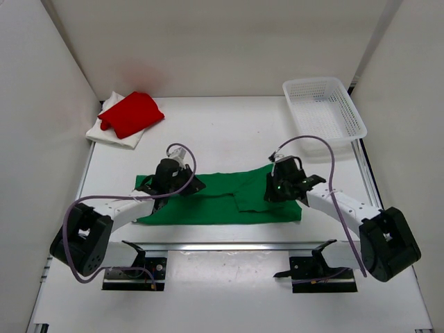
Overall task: Fold and stack the t-shirts
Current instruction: Fold the other side of the tshirt into a rectangle, then rotate the tshirt 90 degrees
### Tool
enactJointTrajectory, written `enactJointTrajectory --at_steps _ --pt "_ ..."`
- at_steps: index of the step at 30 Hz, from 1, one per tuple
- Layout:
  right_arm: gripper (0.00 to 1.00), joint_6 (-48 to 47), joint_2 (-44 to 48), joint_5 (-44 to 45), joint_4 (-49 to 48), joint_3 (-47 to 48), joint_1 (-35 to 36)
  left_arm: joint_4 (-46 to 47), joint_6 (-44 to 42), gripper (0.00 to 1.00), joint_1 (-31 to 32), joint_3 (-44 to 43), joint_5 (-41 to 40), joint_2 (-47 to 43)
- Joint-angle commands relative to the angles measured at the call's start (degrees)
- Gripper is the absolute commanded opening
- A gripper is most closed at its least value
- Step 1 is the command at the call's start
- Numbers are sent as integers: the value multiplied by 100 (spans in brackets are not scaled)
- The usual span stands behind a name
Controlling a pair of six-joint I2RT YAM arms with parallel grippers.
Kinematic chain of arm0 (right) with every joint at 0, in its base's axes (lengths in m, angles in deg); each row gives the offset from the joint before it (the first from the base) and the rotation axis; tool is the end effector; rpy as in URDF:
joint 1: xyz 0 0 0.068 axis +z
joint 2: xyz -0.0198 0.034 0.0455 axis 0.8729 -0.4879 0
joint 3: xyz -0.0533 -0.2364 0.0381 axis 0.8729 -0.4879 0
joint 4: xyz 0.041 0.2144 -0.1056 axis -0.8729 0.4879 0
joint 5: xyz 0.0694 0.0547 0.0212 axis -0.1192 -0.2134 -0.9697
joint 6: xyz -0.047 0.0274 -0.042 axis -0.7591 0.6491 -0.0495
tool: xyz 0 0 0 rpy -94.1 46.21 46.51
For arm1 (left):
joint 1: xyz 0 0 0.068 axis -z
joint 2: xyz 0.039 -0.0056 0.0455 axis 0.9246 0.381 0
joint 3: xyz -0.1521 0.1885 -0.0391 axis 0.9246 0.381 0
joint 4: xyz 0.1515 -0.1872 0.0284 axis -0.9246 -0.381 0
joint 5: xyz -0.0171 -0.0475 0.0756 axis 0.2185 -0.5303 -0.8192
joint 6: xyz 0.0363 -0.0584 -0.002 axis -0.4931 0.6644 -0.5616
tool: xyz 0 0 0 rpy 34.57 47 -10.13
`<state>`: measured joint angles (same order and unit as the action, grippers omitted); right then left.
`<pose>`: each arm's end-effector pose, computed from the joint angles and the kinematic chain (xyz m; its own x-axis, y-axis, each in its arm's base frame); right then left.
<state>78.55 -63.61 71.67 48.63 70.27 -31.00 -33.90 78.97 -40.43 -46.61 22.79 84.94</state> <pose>0.2058 0.1253 0.1505 -0.8693 -0.0883 -0.4863 -0.2555 0.9225 0.2893 0.2278 -0.1290 0.1427 -0.7922 -0.3457 -0.5028 0.0603 0.7757 -0.6283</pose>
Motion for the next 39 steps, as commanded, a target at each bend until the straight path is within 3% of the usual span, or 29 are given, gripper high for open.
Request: enactJointTrajectory --at_steps 1,5,8,12,14,18,20,21,23,25,27,30,34,37,39 --pt "3 56 34 -466 -927 227 -492 -77 -266 9 139 -306 -266 56" --pt "0 91 -695 -511 -1686 367 -852 238 -73 9 -537 -52 277 109" --pt "0 197 -1521 -530 -2029 683 -1037 702 365 9 -1388 545 849 30" --pt "0 267 -2776 -547 -1951 1552 -1126 417 175 14 -1505 714 921 -294" --pt "0 223 -3480 -617 -1513 2325 -1091 179 -36 15 -1173 608 677 -444" --pt "1 162 -5098 -951 -800 4574 -1169 -226 -310 16 -899 230 420 -725" --pt "0 57 -6210 -1127 84 6606 -1196 -358 -415 16 -820 37 455 -717" --pt "0 4 -6512 -1197 280 7165 -1213 -437 -442 15 -802 -16 481 -682" --pt "0 -119 -7949 -1416 1541 10247 -1222 -508 -529 16 -767 -43 543 -647" --pt "1 -15 -8683 -1966 1891 12163 -1266 -543 -521 16 -758 -34 631 -603" --pt "6 171 -7321 -2149 717 10115 -1284 -622 -565 16 -776 -51 718 -577" --pt "17 -321 -6141 -1639 799 9343 -1153 -868 -705 17 -837 -122 684 -594" --pt "21 -910 -5034 -1259 1205 8483 -863 -1123 -811 16 -1047 -78 701 -874" --pt "20 -806 -3881 -1461 635 6709 -739 -1264 -855 15 -1224 10 658 -1138" --pt "21 -438 -2881 -1505 -433 4895 -634 -1177 -750 15 -1503 298 692 -1349"
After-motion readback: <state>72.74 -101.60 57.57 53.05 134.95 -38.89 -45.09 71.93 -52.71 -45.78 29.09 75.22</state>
